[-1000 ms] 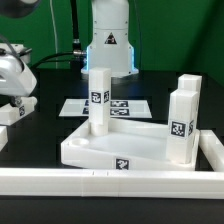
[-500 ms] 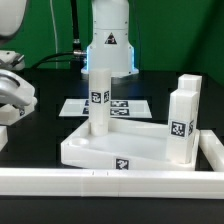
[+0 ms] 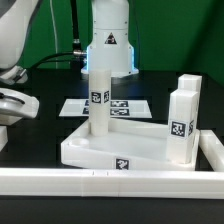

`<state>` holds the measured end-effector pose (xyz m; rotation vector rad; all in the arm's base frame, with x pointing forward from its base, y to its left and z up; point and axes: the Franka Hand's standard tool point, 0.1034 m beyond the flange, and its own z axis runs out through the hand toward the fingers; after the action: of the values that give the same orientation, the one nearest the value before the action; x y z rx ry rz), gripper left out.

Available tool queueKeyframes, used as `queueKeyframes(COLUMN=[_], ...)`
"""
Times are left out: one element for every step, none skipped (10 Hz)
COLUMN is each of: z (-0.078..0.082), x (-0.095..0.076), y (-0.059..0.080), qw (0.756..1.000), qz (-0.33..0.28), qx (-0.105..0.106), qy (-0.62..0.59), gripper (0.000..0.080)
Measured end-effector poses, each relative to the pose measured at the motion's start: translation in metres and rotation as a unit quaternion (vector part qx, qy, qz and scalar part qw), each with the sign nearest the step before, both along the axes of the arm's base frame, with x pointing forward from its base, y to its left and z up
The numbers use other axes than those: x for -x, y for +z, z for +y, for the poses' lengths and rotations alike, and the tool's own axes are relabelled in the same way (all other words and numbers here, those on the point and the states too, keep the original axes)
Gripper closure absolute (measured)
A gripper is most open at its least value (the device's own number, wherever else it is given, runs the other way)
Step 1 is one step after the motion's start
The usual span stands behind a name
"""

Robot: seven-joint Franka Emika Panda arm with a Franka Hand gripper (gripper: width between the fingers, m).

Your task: Assemble desk

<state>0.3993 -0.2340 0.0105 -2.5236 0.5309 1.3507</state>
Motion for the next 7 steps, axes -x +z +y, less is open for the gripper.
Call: queueKeyframes(z=[-0.0002, -0.0001, 0.0, 0.0006, 0.0017, 0.0022, 0.0028], x=[0.0015, 0.0023, 0.0021, 0.0017, 0.0011, 0.0008, 0.0002], y=[-0.0014, -0.0019, -0.0018, -0.0019, -0.002, -0.002, -0.0019], qw=[1.0, 1.0, 1.0, 1.0, 1.0, 1.0, 1.0], qz=[0.0, 0.001, 0.001, 0.001, 0.001, 0.001, 0.001], qx=[0.0, 0.0, 0.001, 0.001, 0.001, 0.002, 0.002], qy=[0.0, -0.001, -0.001, 0.0, 0.001, 0.001, 0.001], gripper=[0.015, 0.0278, 0.0278, 0.0429, 0.0511, 0.0511, 0.0511])
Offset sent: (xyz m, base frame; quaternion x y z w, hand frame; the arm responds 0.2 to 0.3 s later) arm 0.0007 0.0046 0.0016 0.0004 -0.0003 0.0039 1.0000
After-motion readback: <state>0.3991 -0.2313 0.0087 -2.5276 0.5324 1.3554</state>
